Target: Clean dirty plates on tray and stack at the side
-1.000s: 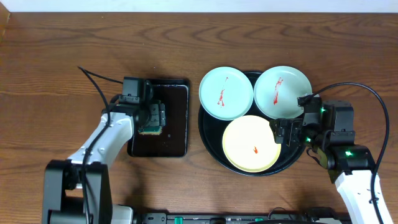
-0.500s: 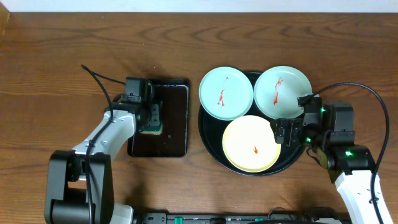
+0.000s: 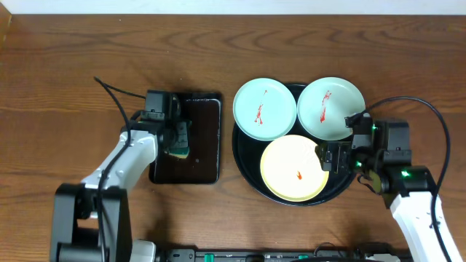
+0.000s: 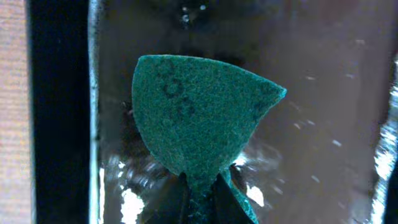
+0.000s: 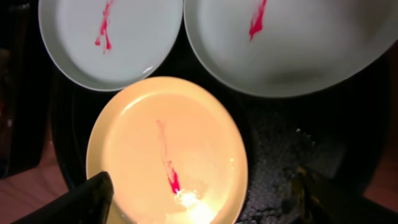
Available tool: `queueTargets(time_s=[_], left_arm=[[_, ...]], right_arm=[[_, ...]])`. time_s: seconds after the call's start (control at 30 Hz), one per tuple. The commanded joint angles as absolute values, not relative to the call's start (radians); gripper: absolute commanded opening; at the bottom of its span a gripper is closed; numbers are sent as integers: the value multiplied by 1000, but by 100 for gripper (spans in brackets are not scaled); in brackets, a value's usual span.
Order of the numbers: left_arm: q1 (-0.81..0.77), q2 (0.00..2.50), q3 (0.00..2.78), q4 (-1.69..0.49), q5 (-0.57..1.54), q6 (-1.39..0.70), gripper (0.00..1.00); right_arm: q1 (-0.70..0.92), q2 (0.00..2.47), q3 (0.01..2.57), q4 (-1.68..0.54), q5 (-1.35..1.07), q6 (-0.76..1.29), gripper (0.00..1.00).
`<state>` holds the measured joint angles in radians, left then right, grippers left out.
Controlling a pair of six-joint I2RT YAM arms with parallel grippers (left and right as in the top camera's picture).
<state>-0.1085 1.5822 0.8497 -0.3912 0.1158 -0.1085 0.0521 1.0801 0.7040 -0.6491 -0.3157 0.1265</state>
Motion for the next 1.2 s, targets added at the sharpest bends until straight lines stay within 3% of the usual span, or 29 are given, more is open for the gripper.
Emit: queueTargets(time_s=[0.0, 0.27, 0.6, 0.87, 1.17], left_arm=[[-108, 1490, 862, -423, 150, -131, 8], [-108, 1408, 861, -474, 249, -133, 7], [-108, 1418, 852, -494, 252, -129, 7], [-108, 1418, 845, -493, 252, -130, 8], [-108, 1418, 835, -493, 259, -134, 8]], right_arm=[[41, 1126, 723, -651, -354, 125, 85], [41, 1276, 723, -636, -352, 91, 60], [41, 1457, 722, -553, -348, 73, 53], [41, 1513, 722, -528, -348, 73, 22], [65, 1552, 722, -506, -348, 76, 10]])
